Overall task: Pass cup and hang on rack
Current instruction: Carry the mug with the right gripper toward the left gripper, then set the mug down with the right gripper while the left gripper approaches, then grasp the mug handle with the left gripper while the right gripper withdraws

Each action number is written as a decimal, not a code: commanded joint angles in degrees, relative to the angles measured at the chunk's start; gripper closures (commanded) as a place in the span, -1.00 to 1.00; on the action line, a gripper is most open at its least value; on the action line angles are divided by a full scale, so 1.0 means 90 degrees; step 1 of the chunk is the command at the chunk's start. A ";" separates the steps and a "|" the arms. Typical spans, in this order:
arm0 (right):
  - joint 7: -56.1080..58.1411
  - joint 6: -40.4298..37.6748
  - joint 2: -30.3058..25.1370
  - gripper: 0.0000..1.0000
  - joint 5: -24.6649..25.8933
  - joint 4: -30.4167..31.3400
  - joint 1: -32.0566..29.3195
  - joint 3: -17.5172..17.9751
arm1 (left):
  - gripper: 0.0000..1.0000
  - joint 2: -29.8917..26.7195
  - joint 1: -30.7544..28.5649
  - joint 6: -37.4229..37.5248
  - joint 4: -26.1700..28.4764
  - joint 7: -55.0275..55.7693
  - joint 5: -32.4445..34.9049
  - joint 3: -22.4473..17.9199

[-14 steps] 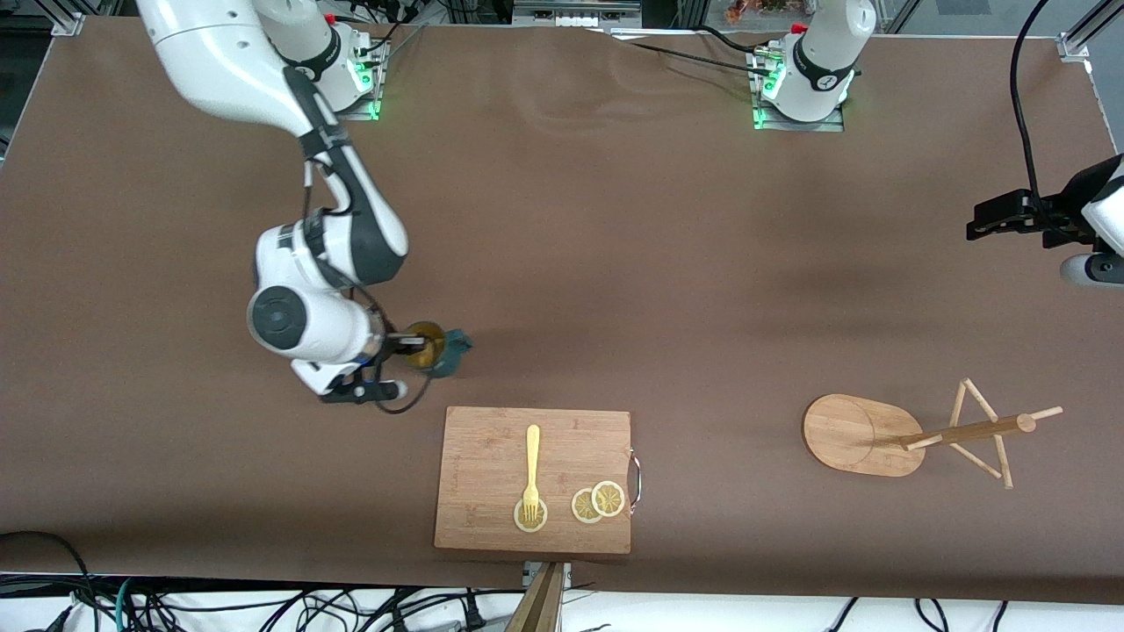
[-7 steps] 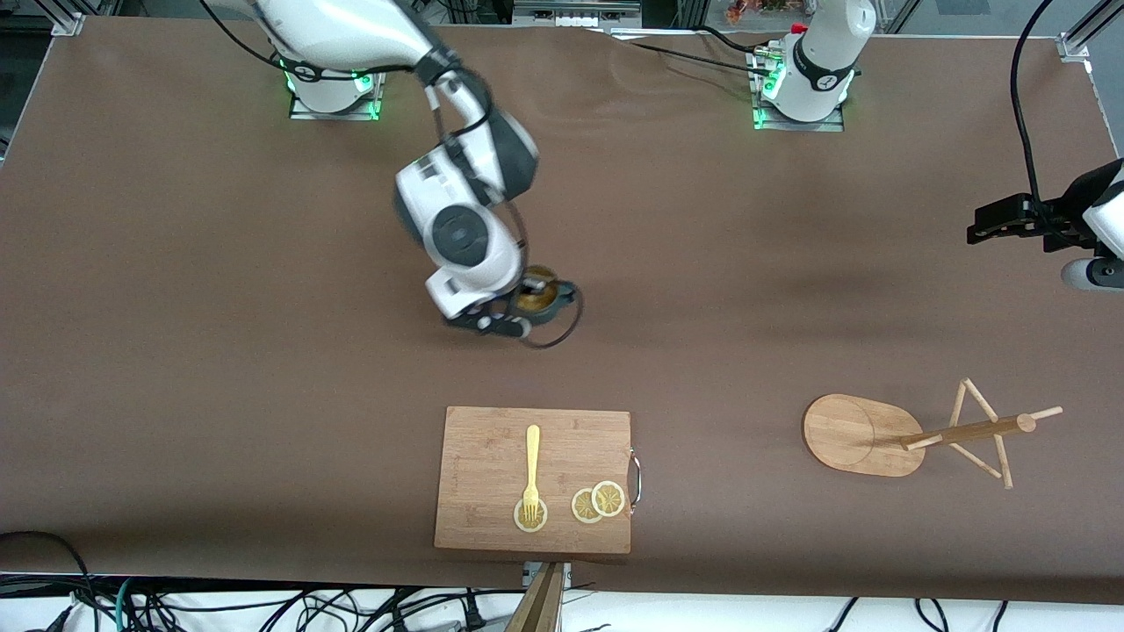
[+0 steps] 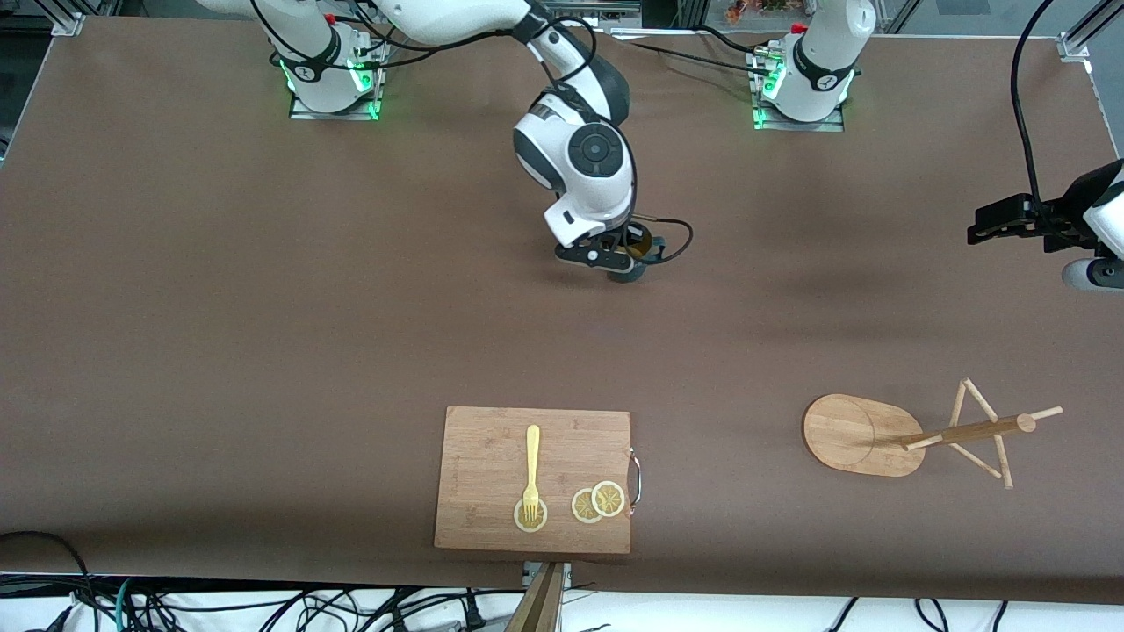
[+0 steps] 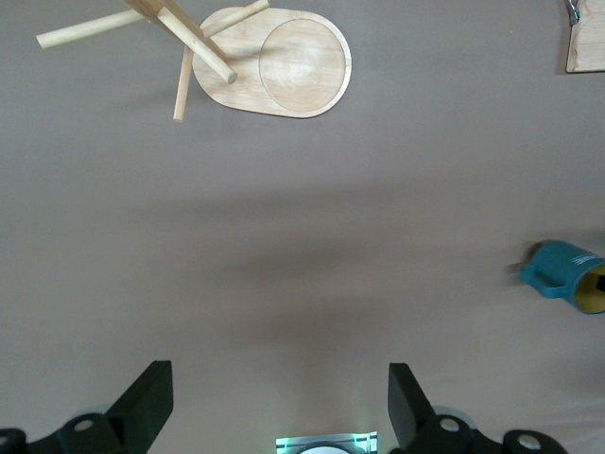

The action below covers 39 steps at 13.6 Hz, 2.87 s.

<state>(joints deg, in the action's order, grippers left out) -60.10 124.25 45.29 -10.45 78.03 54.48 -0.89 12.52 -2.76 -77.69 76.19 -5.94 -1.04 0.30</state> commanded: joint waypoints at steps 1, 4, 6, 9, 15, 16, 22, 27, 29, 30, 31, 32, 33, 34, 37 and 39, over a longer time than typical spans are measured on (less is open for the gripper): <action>-0.0071 -0.0046 0.0212 1.00 -0.0030 -0.0379 0.0128 -0.0087 | -1.00 0.0093 0.0033 0.0098 -0.0214 -0.0053 0.0076 0.0006; -0.0255 0.0070 0.0279 0.82 -0.0030 -0.0379 0.0236 -0.0086 | -1.00 0.0151 0.0024 0.0088 -0.0214 -0.0072 0.0057 0.0016; -0.0266 0.0110 0.0290 0.58 -0.0050 -0.0379 0.0246 -0.0087 | -1.00 0.0161 0.0033 0.0088 -0.0214 -0.0072 0.0067 0.0025; -0.0237 0.0023 0.0163 0.19 -0.0069 -0.0388 0.0217 -0.0106 | -1.00 0.0200 0.0354 0.0117 -0.0194 -0.0092 0.0067 0.0035; -0.0022 -0.0933 -0.1309 -1.00 -0.0001 -0.0321 -0.0135 -0.0397 | -1.00 0.0094 0.0482 0.0137 0.0555 -0.1397 -0.0390 0.0123; 0.0104 -0.1137 -0.1486 -1.00 -0.0030 -0.0291 -0.0183 -0.0844 | -1.00 0.0035 0.0560 0.0098 0.0838 -0.1710 -0.0489 0.0123; 0.2796 -0.3099 -0.2462 -1.00 -0.0157 -0.0281 -0.1558 -0.1434 | -1.00 -0.0034 0.0922 -0.0340 0.2059 -0.4258 -0.1006 0.0191; 0.5296 -0.4420 -0.3156 -1.00 -0.0138 -0.0106 -0.1844 -0.2925 | -1.00 -0.0277 0.0903 -0.2231 0.3620 -0.6797 -0.1757 0.0211; 0.6156 -0.4440 -0.3410 -1.00 -0.0079 0.0215 -0.1844 -0.3473 | -1.00 -0.0395 0.0883 -0.3208 0.4441 -0.7782 -0.2449 0.0211; 0.6276 -0.4440 -0.3614 -1.00 -0.0050 0.0468 -0.1844 -0.3620 | -1.00 -0.0415 0.0883 -0.3619 0.4773 -0.8174 -0.2762 0.0211; 0.6277 -0.4344 -0.3897 -1.00 0.0066 0.0819 -0.1815 -0.3622 | -1.00 -0.0454 0.0893 -0.3981 0.5096 -0.8545 -0.3084 0.0211; 0.6277 -0.4236 -0.4199 -1.00 0.0357 0.1093 -0.1805 -0.3583 | -1.00 -0.0483 0.0902 -0.4323 0.5389 -0.8878 -0.3445 0.0221; 0.6248 -0.4129 -0.4483 -1.00 0.0496 0.1425 -0.1805 -0.3544 | -1.00 -0.0493 0.0922 -0.4655 0.5692 -0.9200 -0.3865 0.0259; 0.6238 -0.4128 -0.4660 -1.00 0.0642 0.1602 -0.1776 -0.3515 | -1.00 -0.0493 0.0922 -0.4929 0.5927 -0.9551 -0.4333 0.0385; 0.6296 -0.4245 -0.4544 -1.00 0.1034 0.1351 -0.1795 -0.3290 | -1.00 -0.0444 0.0932 -0.5418 0.6425 -1.0450 -0.5369 0.0484; 0.6189 -0.4245 -0.4476 -1.00 0.0996 0.1301 -0.1795 -0.3270 | -1.00 -0.0376 0.0932 -0.5838 0.6748 -1.1240 -0.6325 0.0679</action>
<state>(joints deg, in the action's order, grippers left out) -3.81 85.29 5.67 -2.35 89.21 37.99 -30.68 10.85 5.68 -126.76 132.89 -100.48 -51.45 4.94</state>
